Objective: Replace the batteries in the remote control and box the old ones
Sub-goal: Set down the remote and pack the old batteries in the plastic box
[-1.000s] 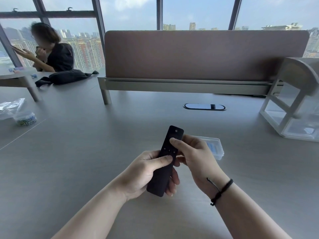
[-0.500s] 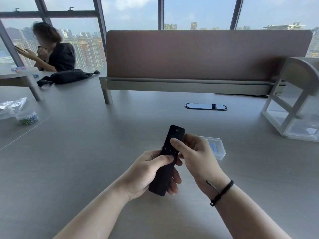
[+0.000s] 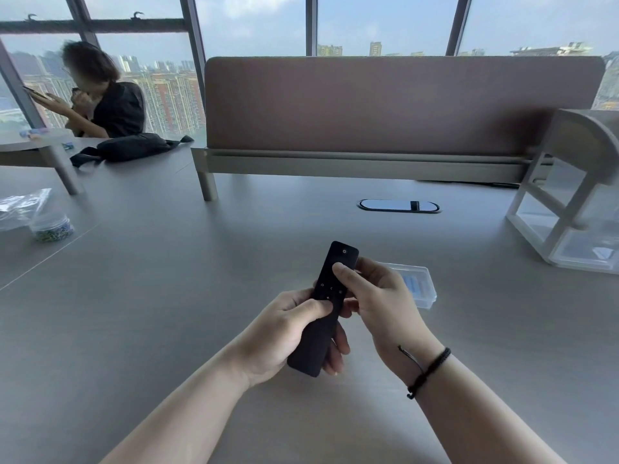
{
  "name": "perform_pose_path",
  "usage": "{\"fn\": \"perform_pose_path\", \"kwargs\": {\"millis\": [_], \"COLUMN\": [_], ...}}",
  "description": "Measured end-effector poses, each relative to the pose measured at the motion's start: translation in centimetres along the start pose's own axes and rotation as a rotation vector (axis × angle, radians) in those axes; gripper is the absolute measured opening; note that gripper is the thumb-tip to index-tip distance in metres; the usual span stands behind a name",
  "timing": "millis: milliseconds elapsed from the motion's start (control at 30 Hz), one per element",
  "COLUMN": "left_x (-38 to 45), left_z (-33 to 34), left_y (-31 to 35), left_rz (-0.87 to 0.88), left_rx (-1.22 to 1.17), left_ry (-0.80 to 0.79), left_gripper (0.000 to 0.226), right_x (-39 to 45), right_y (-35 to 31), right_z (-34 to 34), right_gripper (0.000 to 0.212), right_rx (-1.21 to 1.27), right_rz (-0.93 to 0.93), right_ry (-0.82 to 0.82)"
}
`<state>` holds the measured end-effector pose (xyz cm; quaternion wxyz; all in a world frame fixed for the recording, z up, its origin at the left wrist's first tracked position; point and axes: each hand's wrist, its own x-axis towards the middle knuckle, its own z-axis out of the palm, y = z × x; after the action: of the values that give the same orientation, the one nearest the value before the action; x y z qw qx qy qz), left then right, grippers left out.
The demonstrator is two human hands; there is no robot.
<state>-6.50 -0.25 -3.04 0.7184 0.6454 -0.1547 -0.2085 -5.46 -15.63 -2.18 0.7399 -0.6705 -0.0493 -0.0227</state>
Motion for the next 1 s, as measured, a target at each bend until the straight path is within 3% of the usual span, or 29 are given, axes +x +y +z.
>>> {"fn": "perform_pose_path", "kwargs": {"millis": [567,733,1000], "left_x": [-0.06,0.01,0.35], "left_z": [0.04,-0.13,-0.52], "left_y": [-0.11,-0.03,-0.37], "left_rz": [-0.011,-0.047,0.039], "left_rx": [-0.016,-0.072,-0.052], "left_ry": [0.034,0.045,0.11], "left_gripper": [0.037,0.053,0.057], "right_x": [-0.3,-0.34,-0.23], "right_y": [-0.39,-0.29,-0.16], "right_z": [0.15,0.31,0.4], "right_gripper": [0.027,0.027,0.024], "right_rx": [-0.03,-0.039,-0.025], "right_rz": [-0.076,-0.097,-0.086], "right_ry": [-0.028,-0.051,-0.146]}}
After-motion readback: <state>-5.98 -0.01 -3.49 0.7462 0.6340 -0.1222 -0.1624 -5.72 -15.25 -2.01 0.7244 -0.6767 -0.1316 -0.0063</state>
